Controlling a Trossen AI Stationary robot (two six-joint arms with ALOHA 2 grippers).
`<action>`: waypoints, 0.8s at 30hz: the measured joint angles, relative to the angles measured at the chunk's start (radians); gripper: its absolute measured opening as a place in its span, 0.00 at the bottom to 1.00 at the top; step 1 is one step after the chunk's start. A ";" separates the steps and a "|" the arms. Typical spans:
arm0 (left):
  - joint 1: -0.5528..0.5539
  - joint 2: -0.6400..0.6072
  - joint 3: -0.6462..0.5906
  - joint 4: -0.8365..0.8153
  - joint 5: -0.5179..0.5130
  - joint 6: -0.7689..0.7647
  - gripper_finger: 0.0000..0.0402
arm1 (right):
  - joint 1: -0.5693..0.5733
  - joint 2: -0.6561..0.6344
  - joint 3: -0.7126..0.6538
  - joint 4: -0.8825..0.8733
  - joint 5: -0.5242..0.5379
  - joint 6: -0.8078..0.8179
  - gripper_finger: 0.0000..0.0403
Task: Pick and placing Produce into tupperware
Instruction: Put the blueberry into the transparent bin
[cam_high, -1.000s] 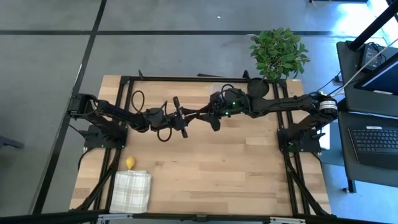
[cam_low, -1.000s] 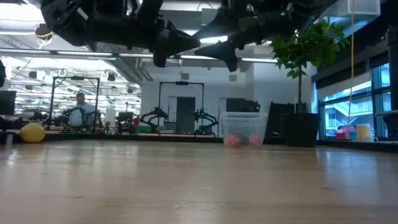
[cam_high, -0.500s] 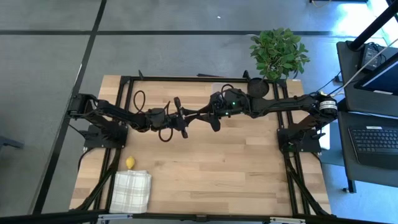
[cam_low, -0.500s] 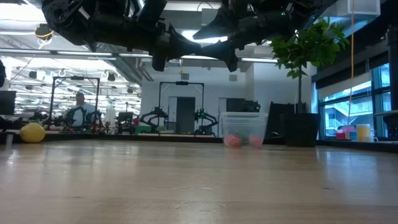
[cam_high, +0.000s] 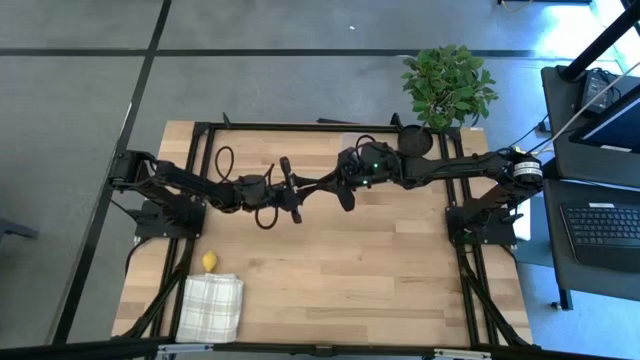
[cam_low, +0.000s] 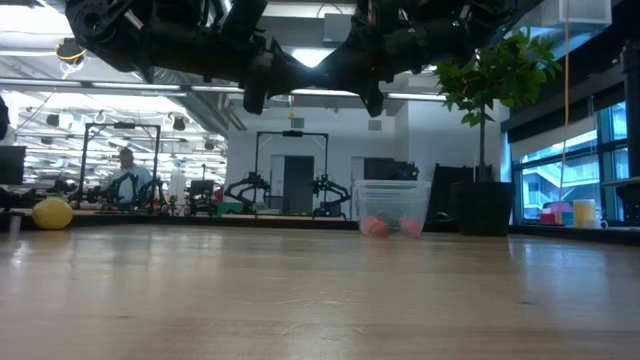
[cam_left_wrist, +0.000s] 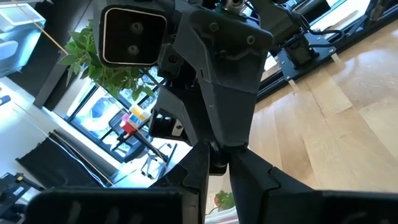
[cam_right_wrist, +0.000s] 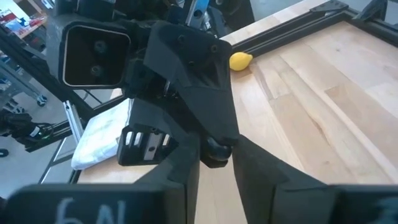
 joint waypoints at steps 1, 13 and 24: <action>-0.003 0.000 0.000 -0.004 -0.001 -0.001 0.12 | 0.000 0.000 -0.001 0.000 -0.001 0.000 0.22; -0.022 -0.001 0.001 -0.025 -0.003 -0.004 0.12 | 0.001 0.001 -0.001 -0.002 -0.012 -0.002 0.24; -0.041 -0.001 0.001 -0.029 -0.007 -0.005 0.12 | 0.001 0.001 -0.001 -0.003 -0.019 -0.002 0.24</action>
